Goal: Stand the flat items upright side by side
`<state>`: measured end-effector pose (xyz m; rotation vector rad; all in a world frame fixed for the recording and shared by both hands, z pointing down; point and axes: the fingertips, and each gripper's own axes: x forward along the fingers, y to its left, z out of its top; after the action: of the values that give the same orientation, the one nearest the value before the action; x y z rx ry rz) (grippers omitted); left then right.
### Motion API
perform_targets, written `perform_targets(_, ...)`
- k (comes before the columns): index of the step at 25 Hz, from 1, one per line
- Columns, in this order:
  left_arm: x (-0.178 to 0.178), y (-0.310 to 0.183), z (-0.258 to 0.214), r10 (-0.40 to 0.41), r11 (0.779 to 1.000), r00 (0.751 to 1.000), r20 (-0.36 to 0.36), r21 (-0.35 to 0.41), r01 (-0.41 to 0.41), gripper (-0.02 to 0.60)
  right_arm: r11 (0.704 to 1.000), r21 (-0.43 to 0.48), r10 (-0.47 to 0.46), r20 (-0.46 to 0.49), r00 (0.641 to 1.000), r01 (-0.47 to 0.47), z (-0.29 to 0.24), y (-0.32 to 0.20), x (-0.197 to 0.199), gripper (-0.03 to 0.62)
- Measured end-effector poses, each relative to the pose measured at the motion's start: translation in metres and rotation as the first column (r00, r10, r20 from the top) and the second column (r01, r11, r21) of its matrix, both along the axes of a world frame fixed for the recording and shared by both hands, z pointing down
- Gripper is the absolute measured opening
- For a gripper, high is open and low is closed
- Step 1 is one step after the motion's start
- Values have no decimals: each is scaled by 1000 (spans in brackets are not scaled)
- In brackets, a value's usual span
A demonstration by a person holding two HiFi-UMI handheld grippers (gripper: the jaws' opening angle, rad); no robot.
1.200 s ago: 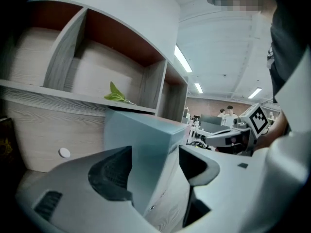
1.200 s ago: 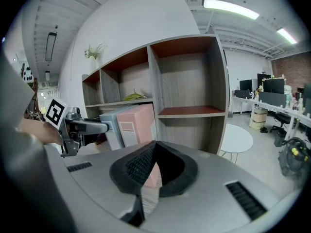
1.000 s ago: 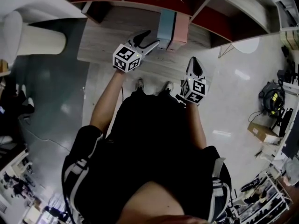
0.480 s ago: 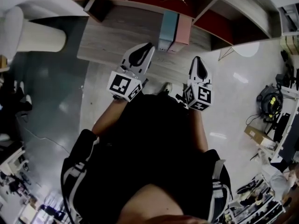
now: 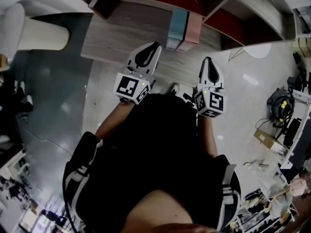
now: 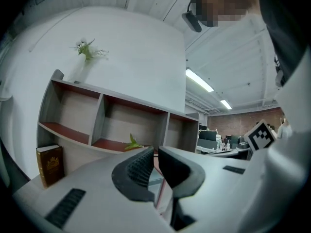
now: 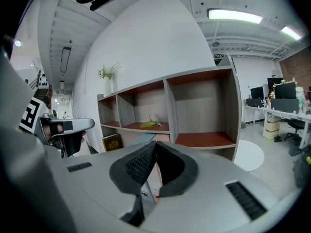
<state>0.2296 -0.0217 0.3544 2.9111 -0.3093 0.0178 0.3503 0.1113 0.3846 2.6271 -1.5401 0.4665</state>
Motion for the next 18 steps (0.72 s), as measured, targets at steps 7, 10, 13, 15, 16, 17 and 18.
perform_targets(7, 4, -4, -3, -4, 1000, 1000, -4, 10, 4, 46, 1000, -1, 11, -6, 1000, -11, -1, -3, 1, 25)
perform_targets(10, 4, -3, -2, -4, 1000, 1000, -3, 15, 4, 46, 1000, 2, 10, -10, 1000, -10, -1, -1, 1, 25)
perform_targets(13, 4, -3, -2, -4, 1000, 1000, 1, 14, 4, 46, 1000, 7, 9, -1, 1000, -9, -1, -2, 1, 25)
perform_targets(15, 4, -4, -2, -3, 1000, 1000, 3, 14, 3, 46, 1000, 6, 9, 1, 1000, -9, -1, -3, 1, 25)
perform_targets(16, 4, -4, -1, -3, 1000, 1000, 5, 14, 3, 46, 1000, 4, 10, 1, 1000, -10, -1, -3, 1, 25)
perform_targets(17, 4, -4, -1, -3, 1000, 1000, 7, 14, 3, 46, 1000, 2, 10, 1, 1000, -10, -1, -3, 1, 25)
perform_targets(18, 3, -3, 0, -3, 1000, 1000, 8, 13, 3, 46, 1000, 0, 11, 2, 1000, -11, 0, -3, 1, 25)
